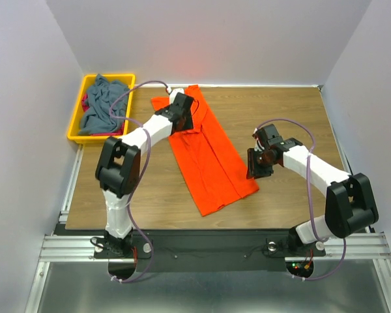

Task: Fold and stack the t-shirts
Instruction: Fold the tshirt

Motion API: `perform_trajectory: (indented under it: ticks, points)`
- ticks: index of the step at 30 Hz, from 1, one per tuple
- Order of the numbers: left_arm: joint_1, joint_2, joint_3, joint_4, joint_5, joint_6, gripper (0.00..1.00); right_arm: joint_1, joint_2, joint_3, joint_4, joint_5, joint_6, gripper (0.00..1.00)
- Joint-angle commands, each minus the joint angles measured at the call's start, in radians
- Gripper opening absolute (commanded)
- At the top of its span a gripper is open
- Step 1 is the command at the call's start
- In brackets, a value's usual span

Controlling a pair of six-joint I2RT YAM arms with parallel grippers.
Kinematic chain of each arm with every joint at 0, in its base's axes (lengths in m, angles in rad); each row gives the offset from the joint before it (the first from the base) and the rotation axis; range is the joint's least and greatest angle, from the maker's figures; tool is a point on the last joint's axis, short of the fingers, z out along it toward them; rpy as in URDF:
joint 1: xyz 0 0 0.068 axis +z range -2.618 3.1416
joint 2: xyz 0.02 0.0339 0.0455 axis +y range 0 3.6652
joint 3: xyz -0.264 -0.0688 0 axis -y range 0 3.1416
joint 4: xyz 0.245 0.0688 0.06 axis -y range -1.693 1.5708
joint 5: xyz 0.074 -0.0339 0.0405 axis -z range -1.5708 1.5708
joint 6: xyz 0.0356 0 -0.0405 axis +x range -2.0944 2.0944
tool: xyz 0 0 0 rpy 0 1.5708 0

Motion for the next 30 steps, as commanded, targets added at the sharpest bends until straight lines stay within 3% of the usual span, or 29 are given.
perform_trajectory:
  ticks: [1, 8, 23, 30]
  points:
    - [0.047, 0.118, 0.171, -0.044, -0.057, 0.038, 0.58, -0.001, -0.043, 0.001, 0.027, -0.022, -0.007, 0.41]
    - [0.083, 0.304, 0.405, -0.104, -0.057, 0.061, 0.55, -0.001, -0.053, 0.014, 0.027, -0.026, -0.003, 0.41]
    - [0.145, 0.574, 0.649, -0.167, 0.055, 0.116, 0.54, -0.001, 0.001, 0.049, 0.03, -0.014, 0.0, 0.41]
    - [0.181, 0.626, 0.732, -0.128, 0.104, 0.154, 0.55, 0.0, 0.009, 0.055, 0.038, -0.011, 0.014, 0.41]
